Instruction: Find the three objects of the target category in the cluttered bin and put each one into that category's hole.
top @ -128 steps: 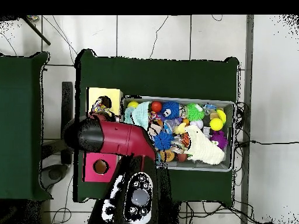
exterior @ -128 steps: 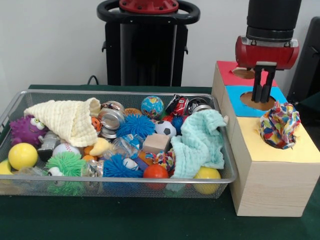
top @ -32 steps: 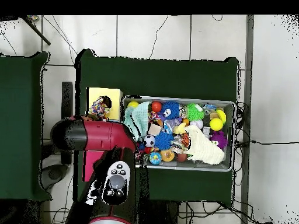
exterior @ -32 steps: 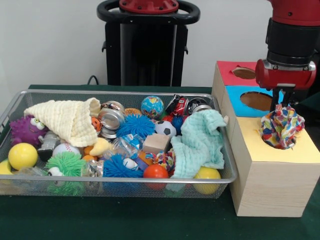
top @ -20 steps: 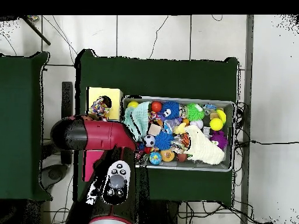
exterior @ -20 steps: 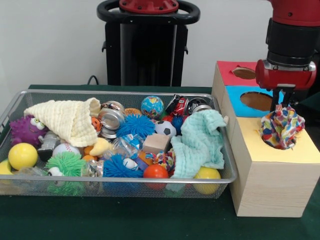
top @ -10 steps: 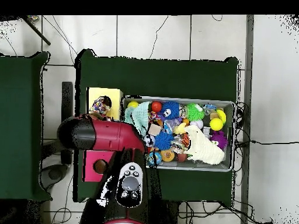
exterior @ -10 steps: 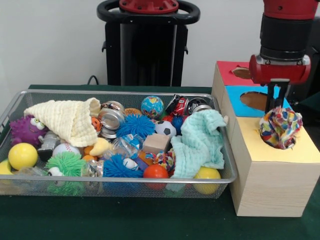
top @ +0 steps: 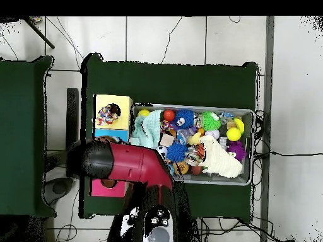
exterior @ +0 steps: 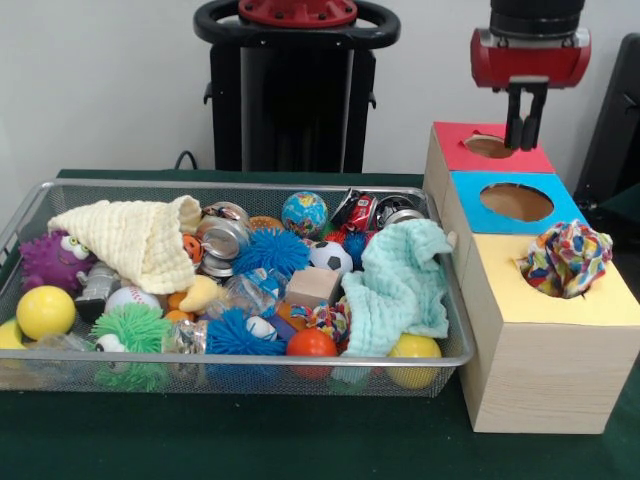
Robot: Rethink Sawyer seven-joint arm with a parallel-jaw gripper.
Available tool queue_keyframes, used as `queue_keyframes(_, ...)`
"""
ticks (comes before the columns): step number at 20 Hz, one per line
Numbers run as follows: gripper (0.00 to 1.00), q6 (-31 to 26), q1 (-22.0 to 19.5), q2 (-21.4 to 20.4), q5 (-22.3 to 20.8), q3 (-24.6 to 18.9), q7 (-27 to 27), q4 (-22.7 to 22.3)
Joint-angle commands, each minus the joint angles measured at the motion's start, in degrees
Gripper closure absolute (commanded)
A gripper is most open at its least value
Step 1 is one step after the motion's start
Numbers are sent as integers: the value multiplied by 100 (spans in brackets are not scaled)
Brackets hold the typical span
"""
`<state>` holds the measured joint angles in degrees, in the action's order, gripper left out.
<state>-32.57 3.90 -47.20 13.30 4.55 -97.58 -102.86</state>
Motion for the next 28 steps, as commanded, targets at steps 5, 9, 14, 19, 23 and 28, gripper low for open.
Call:
queue_keyframes(5, 100, -105, -244, -469, -354, -770, 171, -1221)
queue_keyframes(9, 100, 146, -259, -427, -319, -861, 18, -1209)
queue_keyframes(14, 100, 354, -196, -273, -295, -846, -239, -1015)
queue_keyframes(19, 100, 570, -98, -156, -332, -726, -485, -774)
queue_keyframes(23, 100, 570, -20, -89, -360, -610, -572, -550)
queue_keyframes(28, 100, 531, 17, 6, -340, -519, -625, -280)
